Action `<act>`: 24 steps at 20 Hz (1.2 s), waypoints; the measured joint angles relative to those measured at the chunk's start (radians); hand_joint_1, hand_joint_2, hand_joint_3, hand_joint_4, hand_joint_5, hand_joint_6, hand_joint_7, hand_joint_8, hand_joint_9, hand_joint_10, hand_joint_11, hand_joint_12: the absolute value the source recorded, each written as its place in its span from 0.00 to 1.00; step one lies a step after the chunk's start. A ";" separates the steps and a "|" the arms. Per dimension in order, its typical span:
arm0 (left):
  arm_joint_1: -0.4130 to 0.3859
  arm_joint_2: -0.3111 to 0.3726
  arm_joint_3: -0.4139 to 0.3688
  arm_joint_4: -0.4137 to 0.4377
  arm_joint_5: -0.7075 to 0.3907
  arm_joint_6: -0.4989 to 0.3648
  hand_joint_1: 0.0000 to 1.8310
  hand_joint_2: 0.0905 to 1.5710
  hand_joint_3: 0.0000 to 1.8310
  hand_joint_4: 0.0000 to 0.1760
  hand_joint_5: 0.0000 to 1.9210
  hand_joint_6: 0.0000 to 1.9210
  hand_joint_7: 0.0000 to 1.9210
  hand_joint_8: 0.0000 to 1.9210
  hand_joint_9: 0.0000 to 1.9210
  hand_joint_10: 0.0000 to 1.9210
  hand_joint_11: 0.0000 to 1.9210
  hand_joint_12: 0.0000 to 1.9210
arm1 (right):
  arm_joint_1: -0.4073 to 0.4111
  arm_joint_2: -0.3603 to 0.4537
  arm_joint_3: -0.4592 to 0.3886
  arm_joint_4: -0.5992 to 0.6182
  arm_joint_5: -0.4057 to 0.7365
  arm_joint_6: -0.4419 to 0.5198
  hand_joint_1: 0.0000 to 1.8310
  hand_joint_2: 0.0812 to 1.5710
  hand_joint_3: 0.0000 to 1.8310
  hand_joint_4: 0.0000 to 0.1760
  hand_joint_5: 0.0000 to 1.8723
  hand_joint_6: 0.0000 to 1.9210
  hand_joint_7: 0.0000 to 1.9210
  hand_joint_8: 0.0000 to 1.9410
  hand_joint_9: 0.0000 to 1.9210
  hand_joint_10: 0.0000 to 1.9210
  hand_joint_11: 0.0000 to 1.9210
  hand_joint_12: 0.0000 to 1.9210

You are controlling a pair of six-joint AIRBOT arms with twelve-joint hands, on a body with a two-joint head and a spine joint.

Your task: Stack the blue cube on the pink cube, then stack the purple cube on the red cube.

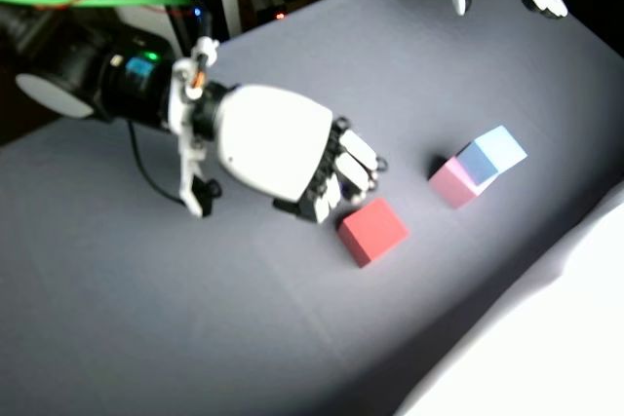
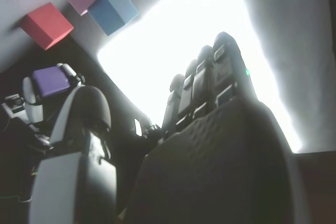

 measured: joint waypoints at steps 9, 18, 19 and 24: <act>0.000 -0.017 0.016 0.005 0.010 -0.015 0.36 0.83 0.00 0.28 0.00 0.00 0.00 0.00 0.00 0.00 0.00 0.00 | 0.073 -0.118 0.142 0.117 -0.140 -0.086 0.71 0.80 0.00 0.00 0.38 0.64 0.34 0.78 0.32 0.91 0.20 0.99; 0.000 -0.019 0.022 0.006 0.008 -0.023 0.38 0.82 0.00 0.35 0.00 0.00 0.00 0.00 0.00 0.00 0.00 0.00 | 0.072 -0.150 0.192 0.154 -0.191 -0.089 0.64 0.82 0.00 0.00 0.34 0.74 0.35 0.80 0.40 0.90 0.38 0.99; 0.000 -0.019 0.022 0.007 0.008 -0.026 0.38 0.82 0.00 0.39 0.00 0.00 0.00 0.00 0.00 0.00 0.00 0.00 | 0.072 -0.154 0.194 0.155 -0.194 -0.089 0.64 0.82 0.00 0.00 0.33 0.77 0.34 0.81 0.42 0.96 0.42 1.00; 0.000 -0.019 0.022 0.004 0.007 -0.027 0.38 0.82 0.00 0.35 0.00 0.00 0.00 0.00 0.00 0.00 0.00 0.00 | 0.073 -0.159 0.202 0.165 -0.202 -0.090 0.65 0.81 0.00 0.00 0.18 0.30 0.24 0.44 0.24 0.59 0.06 0.92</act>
